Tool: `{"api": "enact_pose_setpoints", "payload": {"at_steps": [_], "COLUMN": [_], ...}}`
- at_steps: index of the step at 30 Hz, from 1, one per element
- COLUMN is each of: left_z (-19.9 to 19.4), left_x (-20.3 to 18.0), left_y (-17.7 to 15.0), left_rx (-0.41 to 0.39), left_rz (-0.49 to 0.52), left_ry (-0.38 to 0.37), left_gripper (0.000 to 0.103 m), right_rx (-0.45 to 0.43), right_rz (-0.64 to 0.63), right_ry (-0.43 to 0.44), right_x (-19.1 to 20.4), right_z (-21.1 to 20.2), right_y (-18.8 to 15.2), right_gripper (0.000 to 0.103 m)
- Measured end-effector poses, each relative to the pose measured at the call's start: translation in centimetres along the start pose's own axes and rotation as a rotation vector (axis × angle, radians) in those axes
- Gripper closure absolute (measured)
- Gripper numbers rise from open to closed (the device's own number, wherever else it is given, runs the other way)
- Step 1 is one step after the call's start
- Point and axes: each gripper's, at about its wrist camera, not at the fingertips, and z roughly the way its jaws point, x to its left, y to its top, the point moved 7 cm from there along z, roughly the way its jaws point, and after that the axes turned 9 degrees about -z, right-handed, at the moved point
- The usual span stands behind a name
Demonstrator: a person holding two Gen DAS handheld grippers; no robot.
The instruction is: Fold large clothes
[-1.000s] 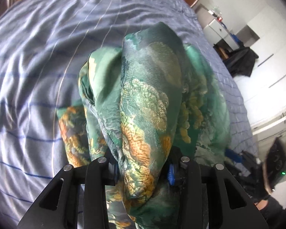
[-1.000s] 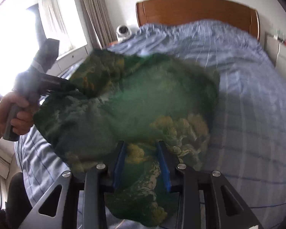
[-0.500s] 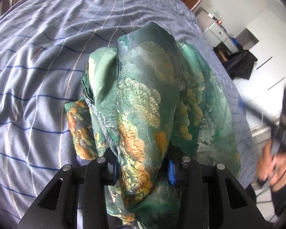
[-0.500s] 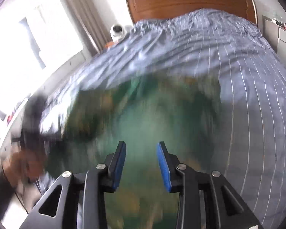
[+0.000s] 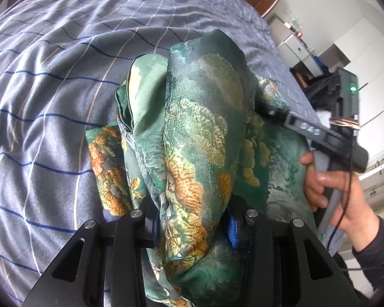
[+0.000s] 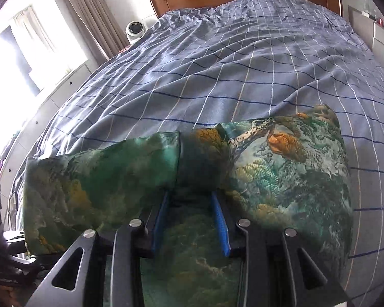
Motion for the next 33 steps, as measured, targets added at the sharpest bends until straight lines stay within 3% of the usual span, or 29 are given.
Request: {"api": "enact_pose_setpoints", "payload": {"at_steps": [6,11,16,19,22,25,33], "left_z": [-0.3,-0.4,-0.2,-0.2,0.0,0.2,0.5], "left_x": [0.1,0.0,-0.2,-0.4,-0.6,-0.6,-0.4], "left_y": [-0.4,-0.5,-0.4,-0.4,-0.4,-0.4,-0.5], "left_rx": [-0.005,-0.003,-0.005,-0.002,-0.004,-0.003,-0.028], "left_rz": [-0.007,0.002,0.000,0.004,0.007,0.009,-0.012], "left_ry": [-0.006,0.000,0.012,0.014,0.024,0.023,0.023], "left_gripper": [0.061,0.061,0.060,0.060,0.060,0.059,0.057], "right_rx": [-0.042,-0.075,-0.136,-0.099,-0.129,-0.046,0.055], "right_rz": [-0.070,-0.190,-0.230,-0.237,-0.209,-0.189,-0.176], "right_ry": [0.061,0.039,-0.012,-0.016,-0.031,-0.014,0.017], "right_x": [2.1,2.8,3.1,3.4,2.9,2.5,2.1], "right_z": [-6.5,-14.0,-18.2,-16.5,-15.0,-12.8,-10.7], "right_y": [-1.2,-8.0,-14.1,-16.0,-16.2,-16.0,-16.5], "right_gripper": [0.068,0.068,0.068,0.068,0.068,0.068,0.068]}}
